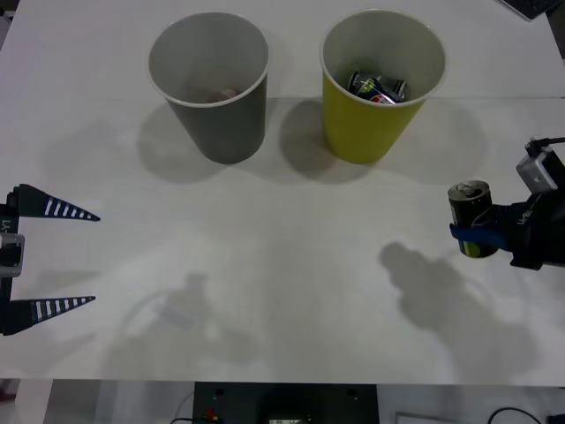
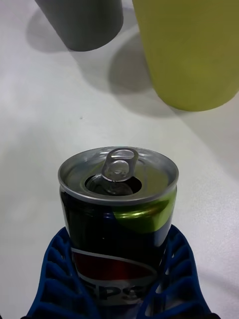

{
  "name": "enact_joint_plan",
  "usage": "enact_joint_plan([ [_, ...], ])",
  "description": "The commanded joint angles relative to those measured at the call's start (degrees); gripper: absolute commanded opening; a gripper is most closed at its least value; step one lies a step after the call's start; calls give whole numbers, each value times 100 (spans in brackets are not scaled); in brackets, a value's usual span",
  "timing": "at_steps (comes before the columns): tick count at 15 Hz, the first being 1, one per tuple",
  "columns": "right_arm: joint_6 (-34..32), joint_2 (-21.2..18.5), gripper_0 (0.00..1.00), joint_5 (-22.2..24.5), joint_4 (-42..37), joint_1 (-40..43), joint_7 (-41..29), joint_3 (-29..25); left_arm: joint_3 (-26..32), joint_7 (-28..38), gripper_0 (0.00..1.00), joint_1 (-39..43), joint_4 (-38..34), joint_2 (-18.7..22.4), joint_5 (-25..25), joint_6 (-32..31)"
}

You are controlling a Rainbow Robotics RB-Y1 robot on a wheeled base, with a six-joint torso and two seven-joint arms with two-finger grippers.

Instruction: Put the can into the green bin and the plastic bottle into the gray bin

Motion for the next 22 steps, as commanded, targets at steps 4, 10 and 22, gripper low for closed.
enact_joint_plan([
  [4, -636, -725, 0, 123, -627, -523, -1931, -1, 0, 0, 100, 0, 0, 0, 0, 0],
  [10, -706, -1824, 0, -317, -759, -971, -2036, 148, 0, 0, 100, 0, 0, 0, 0, 0],
  [22, -715, -2659, 0, -519, 990, -4654, -2045, 2891, 0, 0, 100, 0, 0, 0, 0, 0],
])
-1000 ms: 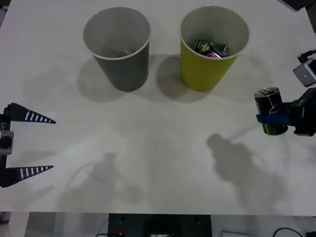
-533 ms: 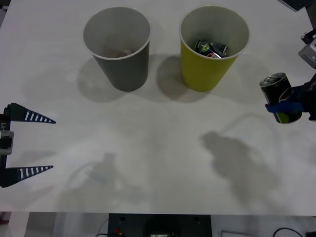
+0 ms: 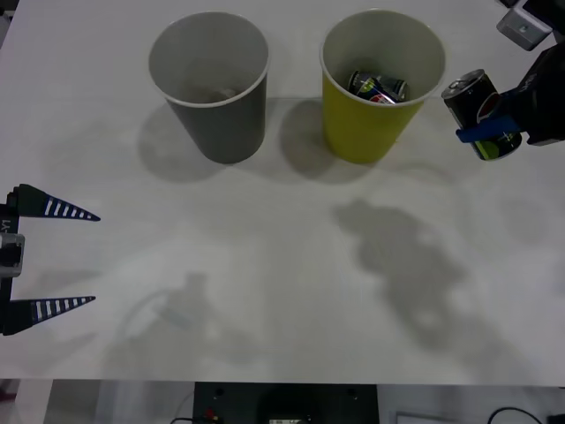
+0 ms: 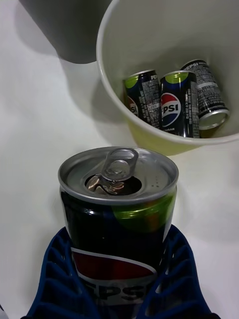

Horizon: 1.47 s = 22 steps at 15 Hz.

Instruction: Put the can into the green bin and the plastic bottle into the gray bin

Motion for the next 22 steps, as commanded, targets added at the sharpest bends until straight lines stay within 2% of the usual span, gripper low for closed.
enact_joint_plan([
  [1, 1, 42, 0, 3, 606, -916, -1, 716, 0, 0, 100, 0, 0, 0, 0, 0],
  [4, 1, 227, 0, 20, 1309, -1839, -1, 1419, 0, 0, 100, 0, 0, 0, 0, 0],
  [9, 18, 1053, 0, 302, 2724, -3070, 8, 2079, 0, 0, 100, 0, 0, 0, 0, 0],
  [10, 36, 1176, 0, 363, 2935, -3228, 8, 2158, 0, 0, 100, 0, 0, 0, 0, 0],
  [14, 106, 1914, 0, 1154, 3673, -3632, 8, 2219, 0, 0, 100, 0, 0, 0, 0, 0],
  [18, 335, 2274, 0, 1629, 3981, -3702, 26, 2219, 0, 0, 100, 0, 0, 0, 0, 0],
  [19, 335, 2301, 5, 1708, 3981, -3702, 35, 2219, 0, 0, 100, 0, 0, 0, 0, 0],
  [20, 335, 2301, 18, 1752, 3981, -3702, 96, 2219, 0, 0, 100, 0, 0, 0, 0, 0],
  [22, 335, 2292, 66, 1761, 3981, -3702, 500, 2219, 0, 0, 100, 0, 0, 0, 0, 0],
])
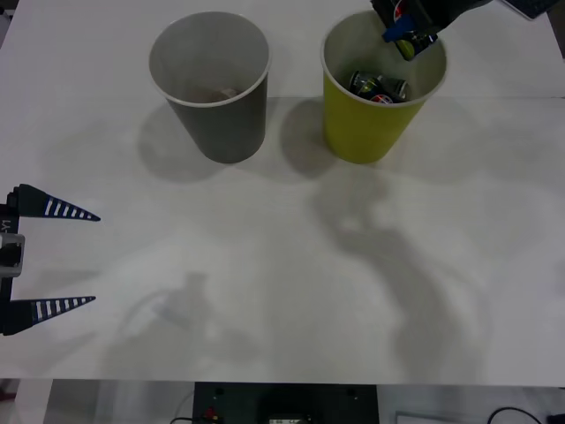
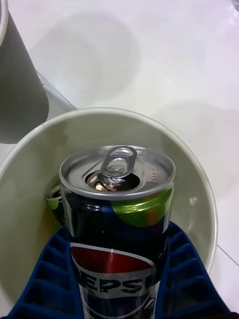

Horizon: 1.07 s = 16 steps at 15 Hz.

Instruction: Put the can into the green bin and the plastic bottle into the gray bin

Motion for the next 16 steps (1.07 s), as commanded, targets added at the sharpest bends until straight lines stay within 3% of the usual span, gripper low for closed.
enact_joint_plan([
  [1, -61, 1, 85, -19, 0, 0, 359, -1, 0, 0, 100, 0, 0, 0, 0, 0],
  [2, -87, 1, 100, -63, 0, 0, 341, -1, 0, 0, 100, 0, 0, 0, 0, 0],
  [6, -166, -122, 100, -344, -9, 0, 473, -1, 0, 0, 100, 0, 0, 0, 0, 0],
  [11, -570, -1010, 100, -1574, -589, 97, 702, -115, 0, 0, 100, 0, 0, 0, 0, 0],
  [16, -896, -1599, 100, -2357, -1565, 1398, 1036, -1600, 0, 0, 100, 0, 0, 0, 0, 0],
])
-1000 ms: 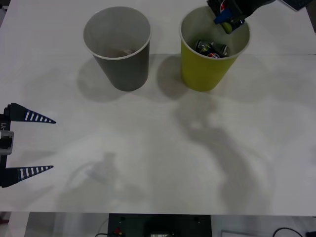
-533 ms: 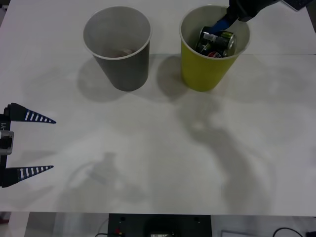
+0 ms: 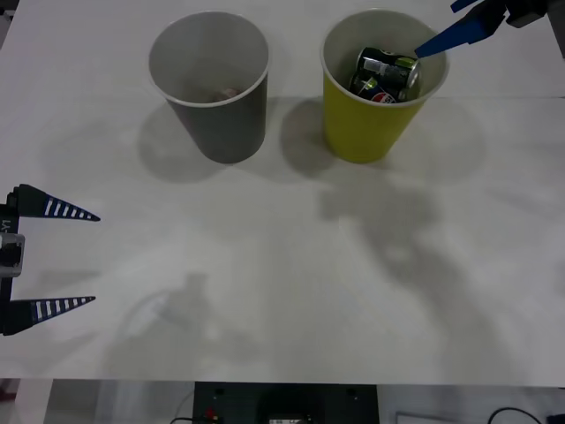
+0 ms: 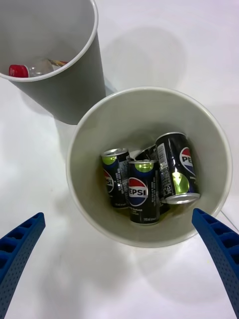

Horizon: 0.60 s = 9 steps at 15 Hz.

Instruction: Put the can into the green bin and the plastic bottle into the gray bin

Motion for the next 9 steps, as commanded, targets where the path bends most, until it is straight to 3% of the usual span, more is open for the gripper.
enact_joint_plan([
  [1, -41, -327, 100, -321, -704, 905, 208, -818, 0, 0, 100, 0, 0, 0, 0, 0],
  [9, -147, -626, 100, -919, -1557, 3032, 2511, -2215, 0, 0, 100, 0, 0, 0, 0, 0],
])
